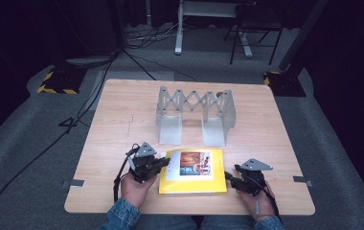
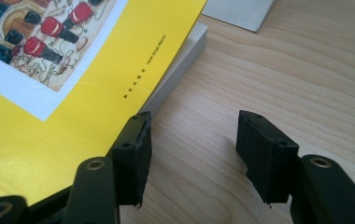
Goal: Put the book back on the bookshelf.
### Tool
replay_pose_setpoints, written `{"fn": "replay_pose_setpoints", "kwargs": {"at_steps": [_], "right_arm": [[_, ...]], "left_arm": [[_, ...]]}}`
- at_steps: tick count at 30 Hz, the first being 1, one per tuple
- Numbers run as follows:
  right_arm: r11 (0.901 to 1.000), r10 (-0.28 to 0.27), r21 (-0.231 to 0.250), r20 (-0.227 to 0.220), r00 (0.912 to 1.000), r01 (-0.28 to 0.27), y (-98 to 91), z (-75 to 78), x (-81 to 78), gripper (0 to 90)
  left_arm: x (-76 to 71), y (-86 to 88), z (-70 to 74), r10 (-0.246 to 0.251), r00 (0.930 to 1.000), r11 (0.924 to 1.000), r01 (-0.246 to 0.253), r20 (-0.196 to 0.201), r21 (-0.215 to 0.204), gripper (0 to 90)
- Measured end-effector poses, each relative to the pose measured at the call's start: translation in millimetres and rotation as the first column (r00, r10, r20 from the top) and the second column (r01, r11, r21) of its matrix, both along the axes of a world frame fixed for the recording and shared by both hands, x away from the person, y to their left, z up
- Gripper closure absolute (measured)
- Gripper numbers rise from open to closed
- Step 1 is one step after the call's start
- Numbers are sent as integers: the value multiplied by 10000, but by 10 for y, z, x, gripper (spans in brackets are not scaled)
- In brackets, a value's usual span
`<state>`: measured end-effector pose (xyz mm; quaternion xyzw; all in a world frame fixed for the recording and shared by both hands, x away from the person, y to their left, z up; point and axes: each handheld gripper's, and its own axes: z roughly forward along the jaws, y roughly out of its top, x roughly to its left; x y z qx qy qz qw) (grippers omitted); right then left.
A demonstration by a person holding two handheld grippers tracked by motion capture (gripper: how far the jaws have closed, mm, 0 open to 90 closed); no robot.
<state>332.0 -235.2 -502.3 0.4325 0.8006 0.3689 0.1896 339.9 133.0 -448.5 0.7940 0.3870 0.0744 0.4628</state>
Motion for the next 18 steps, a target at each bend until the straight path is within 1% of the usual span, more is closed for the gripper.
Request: {"fn": "replay_pose_setpoints", "kwargs": {"at_steps": [1, 2, 3, 4, 6, 7, 8, 9, 11, 14, 17, 18], "right_arm": [[10000, -5, 27, -87, 10000, 6, -9, 12, -10, 468], [10000, 8, 54, 137, 9999, -9, -29, 44, -48, 480], [10000, 8, 54, 137, 9999, -9, -29, 44, -48, 480], [10000, 12, 38, 305, 9995, -13, -40, 64, -72, 485], [9999, 70, 84, 611, 9981, -75, -60, 106, -113, 500], [9996, 156, 214, 853, 9962, -175, -73, 138, -144, 510], [9992, 212, 323, 979, 9950, -244, -79, 167, -168, 515], [9986, 234, 458, 938, 9953, -278, -78, 198, -188, 519], [9967, 499, 588, 892, 9948, -553, -58, 258, -221, 518], [9939, 996, 364, 1010, 9899, -1038, 35, 329, -276, 469], [9888, 1455, 177, 1081, 9834, -1483, 132, 360, -308, 426], [9859, 1633, 197, 1050, 9810, -1663, 165, 365, -314, 415]], "left_arm": [[-3, -13, 27, -37, 9999, 10000, 36, 106, 39, 890], [-4, -22, 50, -105, 9998, 9999, 104, 189, 89, 890], [-8, -29, 72, -151, 9997, 9999, 150, 178, 73, 890], [-10, -32, 93, -177, 9996, 9998, 176, 214, 62, 890], [-15, -33, 139, -261, 9996, 9996, 262, 141, -134, 891], [-17, -36, 165, -292, 9994, 9994, 295, 164, -201, 891], [-21, -42, 195, -330, 9993, 9991, 335, 197, -242, 891], [-26, -51, 226, -358, 9991, 9990, 363, 235, -246, 891], [-35, -78, 286, -460, 9986, 9985, 467, 252, -288, 891], [-33, -104, 353, -589, 9978, 9980, 595, 304, -211, 891], [-11, -112, 383, -588, 9982, 9979, 591, 112, -278, 891], [-6, -115, 392, -586, 9982, 9977, 589, 84, -324, 891]]}}
